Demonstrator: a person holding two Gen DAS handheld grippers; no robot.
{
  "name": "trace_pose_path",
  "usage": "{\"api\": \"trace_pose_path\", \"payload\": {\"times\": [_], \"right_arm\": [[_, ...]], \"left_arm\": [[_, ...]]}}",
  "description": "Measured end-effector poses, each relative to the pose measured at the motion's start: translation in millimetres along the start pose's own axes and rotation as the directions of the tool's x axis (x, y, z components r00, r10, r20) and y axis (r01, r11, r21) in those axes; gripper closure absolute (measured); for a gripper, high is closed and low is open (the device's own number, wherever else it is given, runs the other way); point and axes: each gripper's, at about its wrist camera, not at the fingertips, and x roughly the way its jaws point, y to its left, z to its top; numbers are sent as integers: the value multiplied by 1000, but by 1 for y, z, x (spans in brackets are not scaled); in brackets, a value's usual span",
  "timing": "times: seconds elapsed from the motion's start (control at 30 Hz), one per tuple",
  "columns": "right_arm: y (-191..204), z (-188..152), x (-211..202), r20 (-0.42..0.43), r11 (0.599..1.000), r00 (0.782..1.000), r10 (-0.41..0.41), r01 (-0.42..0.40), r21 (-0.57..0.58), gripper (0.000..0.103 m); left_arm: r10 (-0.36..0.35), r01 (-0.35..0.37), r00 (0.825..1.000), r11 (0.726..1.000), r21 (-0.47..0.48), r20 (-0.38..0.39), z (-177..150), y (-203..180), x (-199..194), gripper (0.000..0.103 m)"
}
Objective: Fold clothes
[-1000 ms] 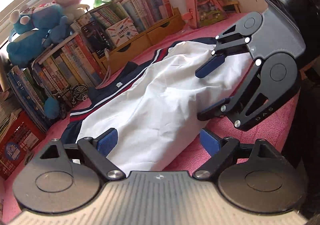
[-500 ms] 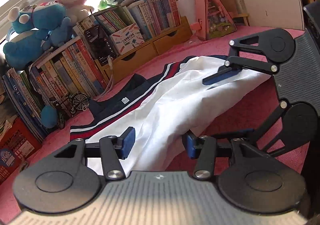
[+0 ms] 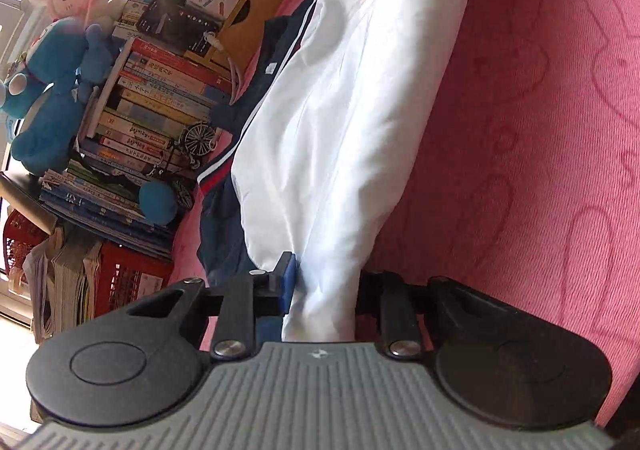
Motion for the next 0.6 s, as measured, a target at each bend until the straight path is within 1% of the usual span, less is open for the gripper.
{"api": "trace_pose_path", "payload": {"times": [0.07, 0.1, 0.2, 0.23, 0.37, 0.47, 0.6], "right_arm": [[0, -11, -4, -22, 999, 1000, -21, 21, -31, 90], [0, -17, -6, -33, 998, 999, -32, 31, -46, 90], [-1, -33, -12, -64, 994, 996, -66, 60, -94, 90], [-1, -39, -14, -74, 992, 994, -78, 69, -110, 90], [-3, -58, -16, -147, 993, 986, -81, 68, -94, 90], [3, -73, -17, -194, 992, 977, -92, 73, -107, 90], [1, -88, -21, -241, 995, 966, -95, 83, -60, 90]], "left_arm": [[11, -11, 999, 1000, -1, -45, -12, 4, 0, 86], [17, -17, 998, 1000, -2, -68, -18, 5, 0, 89], [16, -20, 994, 999, -33, -108, -31, 9, -5, 89], [15, -20, 994, 999, -43, -110, -33, 9, -7, 89], [36, -41, 994, 998, -50, -107, -37, 4, -10, 91], [39, -45, 994, 997, -56, -106, -38, 4, -11, 91], [38, -43, 994, 998, -43, -106, -38, 3, -11, 91]]}}
